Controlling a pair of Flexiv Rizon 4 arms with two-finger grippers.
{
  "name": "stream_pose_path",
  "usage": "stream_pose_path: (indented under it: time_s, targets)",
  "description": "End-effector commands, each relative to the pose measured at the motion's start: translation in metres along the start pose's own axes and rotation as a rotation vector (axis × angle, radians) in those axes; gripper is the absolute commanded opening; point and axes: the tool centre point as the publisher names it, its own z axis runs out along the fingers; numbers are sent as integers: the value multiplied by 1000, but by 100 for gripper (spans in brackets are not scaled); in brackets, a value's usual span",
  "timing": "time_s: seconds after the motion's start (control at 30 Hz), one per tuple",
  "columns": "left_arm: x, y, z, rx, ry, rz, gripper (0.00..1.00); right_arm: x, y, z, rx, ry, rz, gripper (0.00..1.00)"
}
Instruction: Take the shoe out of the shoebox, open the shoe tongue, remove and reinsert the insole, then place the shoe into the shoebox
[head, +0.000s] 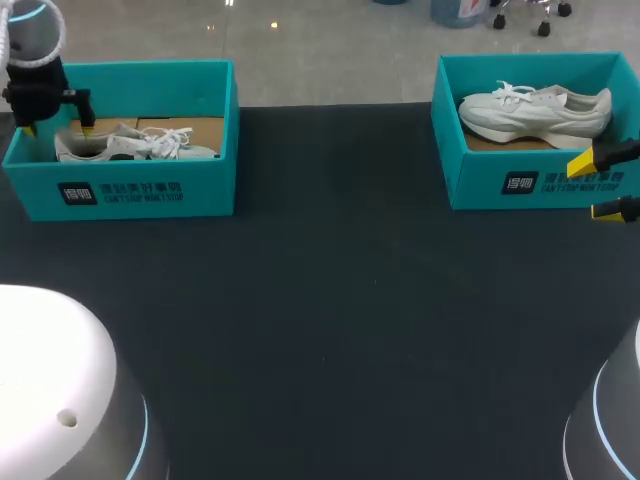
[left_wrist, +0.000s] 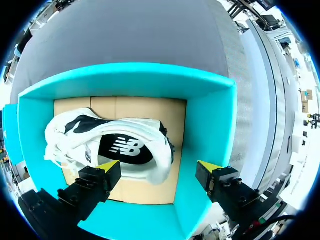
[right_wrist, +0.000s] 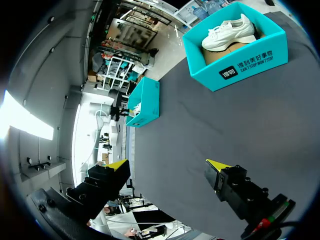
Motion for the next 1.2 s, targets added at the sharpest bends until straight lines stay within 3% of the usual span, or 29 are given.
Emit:
stream_pose_path:
  time_s: [0.03, 0.4, 0.63, 0.8, 1.2]
  targets:
    - [0, -14, -36, -24, 9, -16, 100, 0, 0, 0, 1, -2, 1, 100]
    - [10, -14, -104, -26, -37, -102, 100, 0, 0, 0, 1, -2, 1, 100]
    - [17, -14, -134, -26, -72, -233, 100, 0, 0, 0, 1, -2, 1, 100]
    - [22, -9, -144, -22, -62, -375, 100, 0, 0, 0, 1, -2, 1, 100]
    - [22, -9, -144, -22, -62, -375, 100, 0, 0, 0, 1, -2, 1, 100]
